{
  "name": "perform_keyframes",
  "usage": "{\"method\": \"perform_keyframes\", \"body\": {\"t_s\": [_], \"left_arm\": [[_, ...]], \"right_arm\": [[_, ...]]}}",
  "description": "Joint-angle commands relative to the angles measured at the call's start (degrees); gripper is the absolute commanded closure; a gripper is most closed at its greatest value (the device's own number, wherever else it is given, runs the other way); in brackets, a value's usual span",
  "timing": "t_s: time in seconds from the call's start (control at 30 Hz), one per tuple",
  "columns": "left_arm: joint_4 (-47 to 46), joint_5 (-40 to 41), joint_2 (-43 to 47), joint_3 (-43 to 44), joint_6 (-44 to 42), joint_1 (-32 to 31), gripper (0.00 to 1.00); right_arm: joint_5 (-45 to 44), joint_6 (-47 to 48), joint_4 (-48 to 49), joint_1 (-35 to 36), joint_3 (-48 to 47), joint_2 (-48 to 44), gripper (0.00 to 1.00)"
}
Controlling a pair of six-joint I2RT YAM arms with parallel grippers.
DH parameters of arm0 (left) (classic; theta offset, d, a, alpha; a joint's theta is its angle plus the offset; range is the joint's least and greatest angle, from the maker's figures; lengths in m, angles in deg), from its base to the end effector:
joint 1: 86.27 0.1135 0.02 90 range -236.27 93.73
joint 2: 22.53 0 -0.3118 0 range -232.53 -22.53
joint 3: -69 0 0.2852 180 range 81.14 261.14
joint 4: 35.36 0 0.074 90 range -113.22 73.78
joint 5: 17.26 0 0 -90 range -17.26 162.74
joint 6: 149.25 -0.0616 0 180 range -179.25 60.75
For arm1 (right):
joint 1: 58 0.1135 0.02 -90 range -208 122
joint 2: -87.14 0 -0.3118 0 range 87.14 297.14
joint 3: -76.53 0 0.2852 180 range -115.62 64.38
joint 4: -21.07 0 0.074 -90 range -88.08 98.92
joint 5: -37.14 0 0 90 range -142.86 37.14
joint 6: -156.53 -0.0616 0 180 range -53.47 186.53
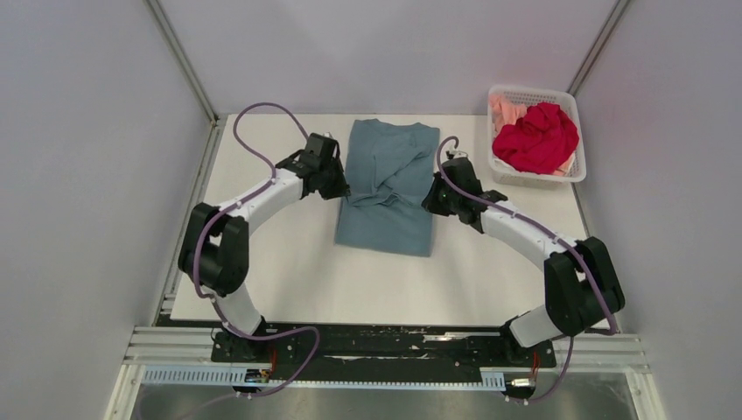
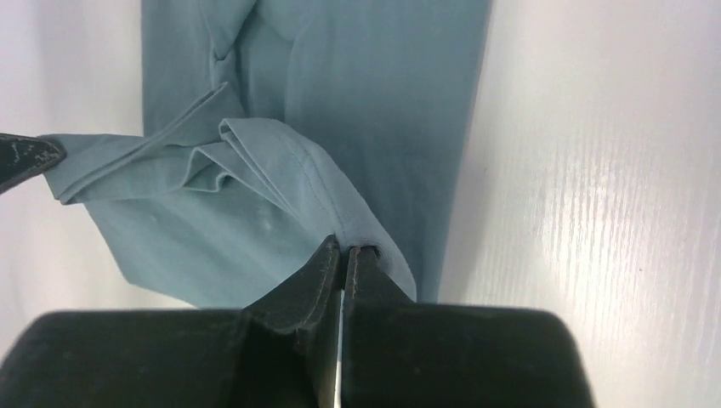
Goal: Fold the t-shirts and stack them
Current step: Fold the folded rectangular tshirt in 1/3 of the way
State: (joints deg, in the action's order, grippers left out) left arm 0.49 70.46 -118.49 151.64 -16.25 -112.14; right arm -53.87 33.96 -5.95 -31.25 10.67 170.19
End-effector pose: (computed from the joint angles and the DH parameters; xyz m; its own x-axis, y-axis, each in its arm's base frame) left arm 0.3755 -0.1848 0.2553 -0.8112 -0.3640 -0.4576 -0.1283 0.8744 -0.4679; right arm 0.3147 0.1574 0.2442 -0.7609 0.2192 -0.6107 -0.0345 0.9262 0.3755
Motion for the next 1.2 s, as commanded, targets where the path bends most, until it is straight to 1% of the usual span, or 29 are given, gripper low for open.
{"method": "perform_keyframes", "body": {"t_s": [0.0, 0.13, 0.23, 0.4, 0.5, 0.57, 0.6, 0.63, 0.67, 0.7, 0.73, 0.77, 0.8, 0.83, 0.87, 0.9, 0.93, 0.97, 1.03, 1.07, 1.17], "left_arm": [[0.8, -0.1, -4.6, 6.5, -3.5, 1.9, 1.00], [1.3, 1.5, -7.7, 8.7, -4.2, 3.1, 1.00], [1.4, 0.0, -9.9, 10.3, -4.6, 4.6, 1.00], [1.8, -1.0, -13.8, 12.8, -5.4, 5.2, 1.00], [2.2, -1.6, -15.7, 14.9, -5.6, 5.5, 1.00], [2.7, -1.8, -17.2, 16.2, -5.7, 5.7, 1.00], [3.1, -1.8, -18.1, 17.2, -5.7, 5.8, 0.94], [3.2, -2.1, -18.5, 17.7, -5.6, 5.9, 0.91], [3.3, -2.2, -19.3, 18.6, -5.6, 6.2, 0.82], [3.4, -3.0, -19.7, 19.3, -5.6, 6.3, 0.75], [3.7, -3.5, -20.4, 20.9, -5.6, 6.8, 0.60], [4.4, -4.7, -20.6, 21.7, -5.7, 7.0, 0.50], [4.9, -5.0, -20.5, 23.4, -5.7, 7.6, 0.32], [6.0, -4.7, -20.2, 24.1, -5.6, 7.8, 0.11], [6.5, -4.1, -19.0, 24.9, -5.6, 8.2, 0.05], [7.4, -2.6, -18.1, 24.8, -5.6, 8.3, 0.01], [7.4, -0.9, -15.7, 23.4, -5.5, 8.4, 0.01], [6.5, -0.4, -14.2, 21.9, -5.4, 8.4, 0.00], [4.1, 0.2, -7.6, 15.9, -4.9, 8.4, 0.00], [3.4, 0.1, -6.1, 11.2, -4.6, 8.4, 0.00], [1.9, 0.9, 0.3, 3.0, -3.2, 8.4, 0.00]], "right_arm": [[-0.2, 1.7, 3.9, -1.8, -4.3, 4.8, 1.00], [-0.9, 2.8, 5.0, -2.6, -5.7, 8.2, 1.00], [-1.4, 3.0, 5.3, -3.4, -6.8, 10.0, 1.00], [-0.3, 3.9, 7.4, -4.6, -7.4, 12.6, 1.00], [0.1, 3.4, 7.5, -5.6, -8.0, 14.7, 0.97], [0.1, 3.1, 7.8, -6.3, -8.1, 15.7, 0.92], [0.0, 3.4, 8.4, -6.6, -8.3, 16.2, 0.87], [2.0, 3.8, 9.0, -7.0, -8.6, 16.8, 0.83], [2.9, 4.0, 9.5, -7.4, -9.2, 17.4, 0.78], [4.4, 4.5, 9.5, -8.0, -10.3, 18.2, 0.68], [5.4, 5.0, 9.5, -8.3, -11.4, 18.8, 0.63], [6.2, 5.1, 9.4, -8.6, -12.9, 18.9, 0.57], [7.0, 5.6, 9.4, -8.6, -13.7, 18.7, 0.47], [8.1, 6.1, 9.1, -8.6, -14.3, 18.0, 0.33], [8.8, 6.2, 8.9, -8.6, -14.1, 17.0, 0.23], [9.7, 6.3, 9.0, -8.4, -13.5, 15.7, 0.15], [10.4, 6.8, 8.9, -7.9, -12.7, 14.5, 0.05], [11.1, 7.5, 8.9, -7.2, -11.7, 13.3, 0.01], [13.7, 9.6, 8.9, -5.0, -9.9, 11.9, 0.00], [15.1, 10.3, 8.9, -3.9, -9.1, 11.8, 0.00], [17.0, 10.1, 9.0, -1.0, -7.1, 11.9, 0.00]]}}
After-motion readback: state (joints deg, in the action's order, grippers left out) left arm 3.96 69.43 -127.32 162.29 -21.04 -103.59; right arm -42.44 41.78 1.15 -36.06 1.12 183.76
